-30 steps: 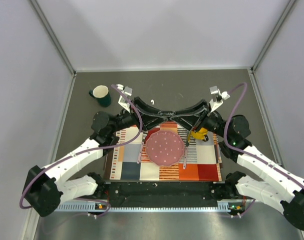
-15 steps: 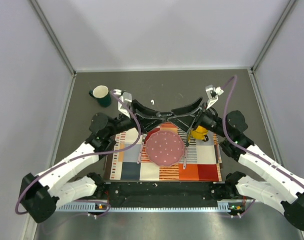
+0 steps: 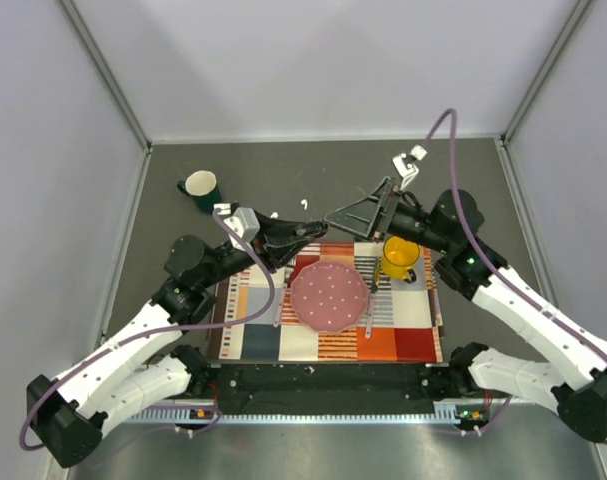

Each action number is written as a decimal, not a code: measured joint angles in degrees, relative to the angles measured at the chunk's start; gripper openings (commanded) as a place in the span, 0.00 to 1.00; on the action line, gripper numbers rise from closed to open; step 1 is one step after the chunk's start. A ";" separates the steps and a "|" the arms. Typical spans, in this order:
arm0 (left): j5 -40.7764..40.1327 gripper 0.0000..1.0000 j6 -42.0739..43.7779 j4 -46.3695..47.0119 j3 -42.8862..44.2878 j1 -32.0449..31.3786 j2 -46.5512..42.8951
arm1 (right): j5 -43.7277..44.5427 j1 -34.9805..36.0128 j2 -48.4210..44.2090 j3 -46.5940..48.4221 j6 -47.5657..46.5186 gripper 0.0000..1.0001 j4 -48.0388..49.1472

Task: Insert the wireless bluetooth earbuds into the charging case
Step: Open the charging case.

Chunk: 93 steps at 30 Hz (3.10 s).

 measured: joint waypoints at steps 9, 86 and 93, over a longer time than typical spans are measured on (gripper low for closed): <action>-0.15 0.00 1.73 -0.63 0.00 0.00 0.37 | -6.21 0.00 7.04 0.09 11.54 0.75 0.96; -2.97 0.65 -12.00 22.80 -7.85 -0.15 3.50 | -9.22 -0.26 9.33 -6.34 26.38 0.00 20.15; -3.37 0.58 -12.96 25.81 -8.72 -0.15 5.27 | -9.22 -0.26 9.33 -7.02 27.63 0.00 22.23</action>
